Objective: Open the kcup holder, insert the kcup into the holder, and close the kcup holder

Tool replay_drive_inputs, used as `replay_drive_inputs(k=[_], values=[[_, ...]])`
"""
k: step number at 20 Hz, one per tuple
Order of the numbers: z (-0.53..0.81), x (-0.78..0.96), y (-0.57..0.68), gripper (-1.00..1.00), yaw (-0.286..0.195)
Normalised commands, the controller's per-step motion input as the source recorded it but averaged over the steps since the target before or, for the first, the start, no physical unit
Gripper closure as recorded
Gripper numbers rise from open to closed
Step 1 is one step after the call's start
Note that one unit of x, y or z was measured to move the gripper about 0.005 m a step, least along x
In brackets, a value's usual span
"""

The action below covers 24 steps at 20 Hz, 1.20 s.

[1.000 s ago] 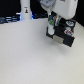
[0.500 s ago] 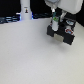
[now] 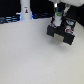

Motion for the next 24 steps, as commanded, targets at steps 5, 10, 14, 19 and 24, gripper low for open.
replay_drive_inputs(k=[5, 10, 14, 19, 24], values=[[0.08, -0.02, 0.59, 1.0, 0.055], [-0.01, -0.11, 0.55, 1.0, 0.067], [-0.07, -0.19, 0.44, 1.0, 0.094], [-0.19, 0.0, 0.15, 1.0, 0.068], [-0.27, 0.01, -0.01, 1.0, 0.026]])
